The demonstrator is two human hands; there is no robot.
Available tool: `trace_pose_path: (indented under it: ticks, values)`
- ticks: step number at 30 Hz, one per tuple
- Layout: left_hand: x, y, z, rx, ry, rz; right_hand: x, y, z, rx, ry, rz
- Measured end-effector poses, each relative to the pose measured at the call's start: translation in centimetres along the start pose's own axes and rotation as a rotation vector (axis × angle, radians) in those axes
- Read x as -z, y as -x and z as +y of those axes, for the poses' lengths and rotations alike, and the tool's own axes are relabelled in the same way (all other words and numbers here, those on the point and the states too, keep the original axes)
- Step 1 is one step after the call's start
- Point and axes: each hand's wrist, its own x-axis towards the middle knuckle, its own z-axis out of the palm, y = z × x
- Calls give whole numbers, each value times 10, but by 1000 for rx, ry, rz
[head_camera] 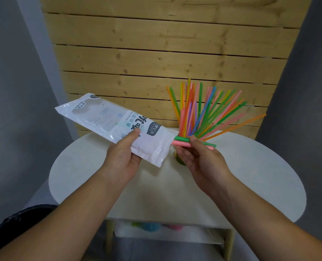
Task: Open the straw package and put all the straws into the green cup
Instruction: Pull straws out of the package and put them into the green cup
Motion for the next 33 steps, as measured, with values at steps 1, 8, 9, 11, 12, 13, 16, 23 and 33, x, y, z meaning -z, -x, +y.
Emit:
trace_pose_path:
  ticks: [1, 8, 9, 11, 12, 13, 16, 23, 33]
  values:
    - [1, 0, 0, 5, 7, 10, 2, 0, -3, 19, 9, 10]
    - [9, -9, 7, -16, 62, 103, 24, 2, -28, 134, 101, 121]
    - [11, -10, 8, -25, 70, 118, 29, 3, -33, 165, 122, 138]
    - [14, -13, 11, -37, 78, 143, 41, 3, -45, 232, 165, 183]
    - [15, -14, 12, -40, 77, 152, 47, 4, -51, 267, 184, 204]
    - [16, -15, 12, -40, 74, 158, 53, 5, -57, 300, 198, 221]
    - [16, -15, 10, -42, 60, 161, 68, 7, -73, 386, 236, 270]
    - [4, -10, -6, -10, -1, 128, 78, 13, -90, 556, 440, 339]
    - [0, -6, -11, 1, -36, 99, 47, 8, -92, 736, 826, 223]
